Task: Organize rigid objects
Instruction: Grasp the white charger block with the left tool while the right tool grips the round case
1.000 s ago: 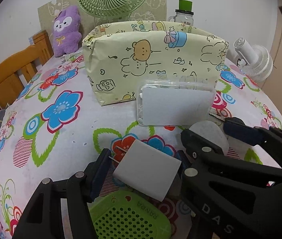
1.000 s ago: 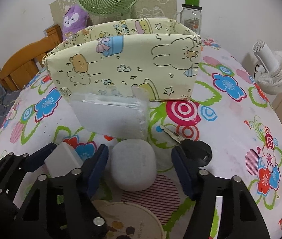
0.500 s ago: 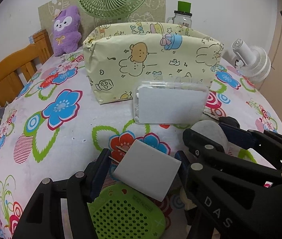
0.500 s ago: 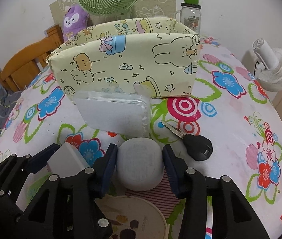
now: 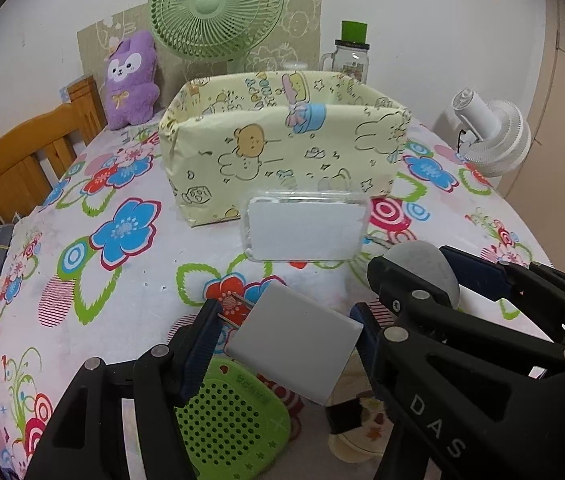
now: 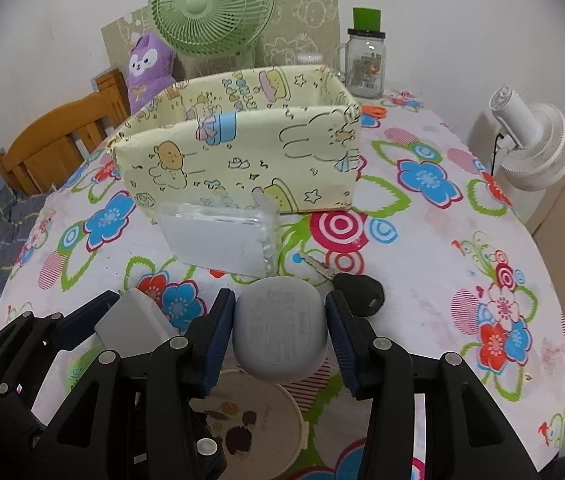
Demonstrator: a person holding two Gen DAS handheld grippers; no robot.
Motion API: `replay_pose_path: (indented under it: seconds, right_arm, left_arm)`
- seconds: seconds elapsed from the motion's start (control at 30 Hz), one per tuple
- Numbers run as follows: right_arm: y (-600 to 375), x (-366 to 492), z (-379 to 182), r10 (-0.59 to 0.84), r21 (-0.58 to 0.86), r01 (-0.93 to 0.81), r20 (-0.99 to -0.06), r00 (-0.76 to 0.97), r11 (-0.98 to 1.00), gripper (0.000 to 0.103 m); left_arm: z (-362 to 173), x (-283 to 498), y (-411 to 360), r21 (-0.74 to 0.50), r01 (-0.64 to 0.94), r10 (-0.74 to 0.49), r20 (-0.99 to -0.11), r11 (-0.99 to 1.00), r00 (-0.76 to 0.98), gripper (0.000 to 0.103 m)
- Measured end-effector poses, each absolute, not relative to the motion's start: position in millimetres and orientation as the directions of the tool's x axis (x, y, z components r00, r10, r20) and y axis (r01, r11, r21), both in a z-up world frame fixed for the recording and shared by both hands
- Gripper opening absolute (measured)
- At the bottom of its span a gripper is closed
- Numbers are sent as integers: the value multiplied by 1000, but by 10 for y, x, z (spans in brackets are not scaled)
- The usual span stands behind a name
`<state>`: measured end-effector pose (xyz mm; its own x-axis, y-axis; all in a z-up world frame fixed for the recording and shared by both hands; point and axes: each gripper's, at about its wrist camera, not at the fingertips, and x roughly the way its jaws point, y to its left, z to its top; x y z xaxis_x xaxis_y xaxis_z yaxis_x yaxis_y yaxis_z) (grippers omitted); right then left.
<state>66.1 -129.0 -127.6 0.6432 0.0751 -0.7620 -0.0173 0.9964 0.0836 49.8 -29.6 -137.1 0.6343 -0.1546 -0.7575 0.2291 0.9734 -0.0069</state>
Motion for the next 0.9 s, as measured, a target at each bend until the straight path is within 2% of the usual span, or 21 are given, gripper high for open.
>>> replay_pose_path:
  seconds: [0.9]
  right_arm:
    - [-1509,447,-763,69,71,-28,-686,724,997,50]
  left_arm:
    - [-920,358,-465,40,184,-106,-687,982,718,68]
